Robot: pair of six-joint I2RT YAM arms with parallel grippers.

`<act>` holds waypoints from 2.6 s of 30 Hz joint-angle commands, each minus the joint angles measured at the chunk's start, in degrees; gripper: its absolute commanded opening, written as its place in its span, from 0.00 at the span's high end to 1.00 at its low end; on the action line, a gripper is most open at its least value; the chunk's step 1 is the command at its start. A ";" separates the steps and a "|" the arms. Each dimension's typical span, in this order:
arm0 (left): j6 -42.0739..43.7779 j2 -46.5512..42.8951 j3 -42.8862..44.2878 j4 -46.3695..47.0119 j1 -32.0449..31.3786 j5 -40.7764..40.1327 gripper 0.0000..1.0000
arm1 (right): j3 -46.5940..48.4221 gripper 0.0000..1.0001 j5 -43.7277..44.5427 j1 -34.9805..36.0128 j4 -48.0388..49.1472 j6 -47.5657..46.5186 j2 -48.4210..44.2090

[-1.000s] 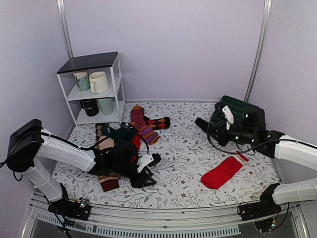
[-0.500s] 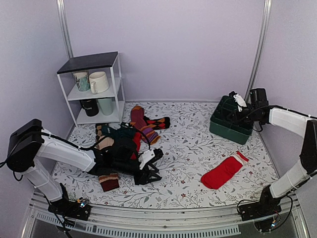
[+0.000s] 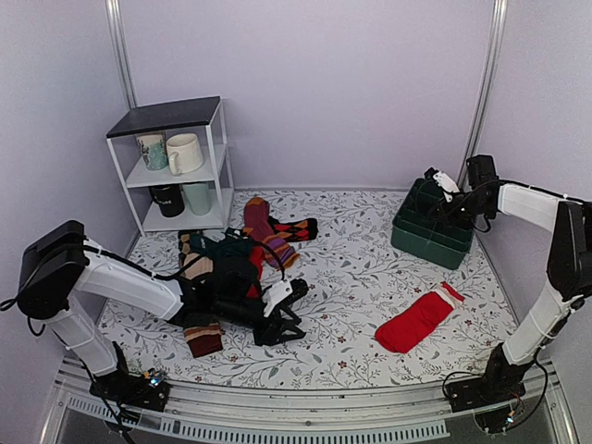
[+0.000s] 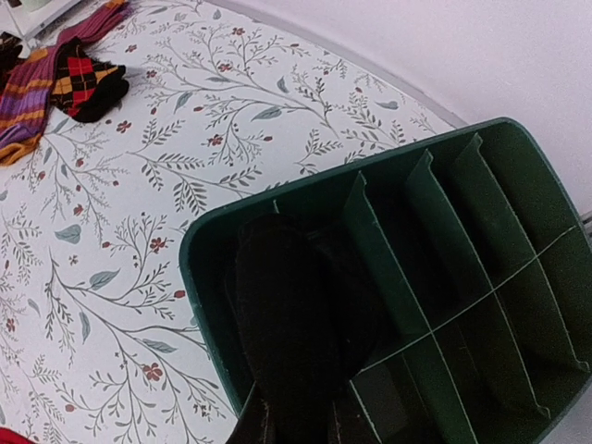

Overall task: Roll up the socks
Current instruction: Place the sock in the storage box.

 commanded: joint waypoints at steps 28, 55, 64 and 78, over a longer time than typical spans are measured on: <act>3.25 7.39 9.09 -6.77 0.60 1.26 0.60 | 10.71 0.97 -1.88 -0.40 -10.97 -3.84 18.89; 3.98 9.84 9.97 -7.58 0.80 0.78 0.60 | 20.74 0.90 -0.49 -0.11 -15.48 3.16 30.63; 4.62 9.60 9.93 -8.02 0.75 0.69 0.61 | 20.71 0.69 0.04 -0.04 -14.55 5.03 28.16; 5.07 8.92 10.01 -8.55 0.80 -0.27 0.61 | 22.02 0.60 -4.47 -0.02 -14.21 6.69 20.05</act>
